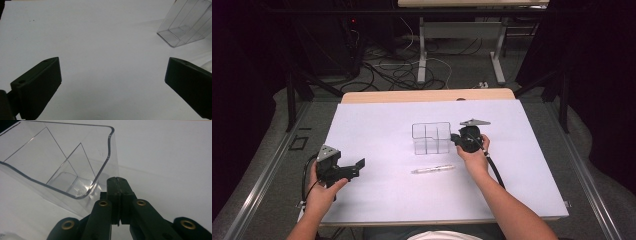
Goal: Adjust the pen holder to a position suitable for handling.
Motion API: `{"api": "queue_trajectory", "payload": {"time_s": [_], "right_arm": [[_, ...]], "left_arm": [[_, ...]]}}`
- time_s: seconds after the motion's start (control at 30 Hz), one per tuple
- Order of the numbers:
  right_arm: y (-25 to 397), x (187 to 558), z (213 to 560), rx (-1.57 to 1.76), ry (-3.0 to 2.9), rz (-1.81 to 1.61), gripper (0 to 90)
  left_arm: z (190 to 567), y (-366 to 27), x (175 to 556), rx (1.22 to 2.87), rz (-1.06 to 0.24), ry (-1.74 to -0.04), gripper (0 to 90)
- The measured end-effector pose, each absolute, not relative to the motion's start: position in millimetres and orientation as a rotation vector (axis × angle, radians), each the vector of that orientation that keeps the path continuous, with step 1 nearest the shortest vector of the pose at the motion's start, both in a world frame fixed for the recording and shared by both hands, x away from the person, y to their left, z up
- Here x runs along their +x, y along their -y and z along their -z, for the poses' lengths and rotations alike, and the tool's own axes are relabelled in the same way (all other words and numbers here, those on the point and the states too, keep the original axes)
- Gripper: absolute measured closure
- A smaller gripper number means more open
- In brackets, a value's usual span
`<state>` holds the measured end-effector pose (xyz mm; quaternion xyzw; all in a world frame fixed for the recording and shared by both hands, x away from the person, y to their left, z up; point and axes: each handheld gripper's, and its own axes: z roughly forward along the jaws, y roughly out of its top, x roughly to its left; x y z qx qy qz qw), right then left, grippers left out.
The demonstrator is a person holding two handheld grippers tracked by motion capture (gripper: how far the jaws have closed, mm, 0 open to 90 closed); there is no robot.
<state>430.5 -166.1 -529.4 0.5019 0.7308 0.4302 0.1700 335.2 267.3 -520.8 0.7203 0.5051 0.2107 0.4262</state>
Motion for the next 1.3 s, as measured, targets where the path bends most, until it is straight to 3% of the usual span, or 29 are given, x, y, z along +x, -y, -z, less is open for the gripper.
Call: {"api": "queue_trajectory", "payload": {"time_s": [0.27,0.83,1.3], "right_arm": [[167,424,524,1.397,-2.106,-1.202,84.3],[176,417,500,1.227,-2.244,-1.051,52.2],[180,411,484,1.014,-2.395,-1.054,46.2]], "left_arm": [[521,-267,335,1.801,-0.527,-1.263,0.7],[521,-267,335,1.800,-0.533,-1.263,0.7],[521,-267,334,1.801,-0.534,-1.268,0.9]]}}
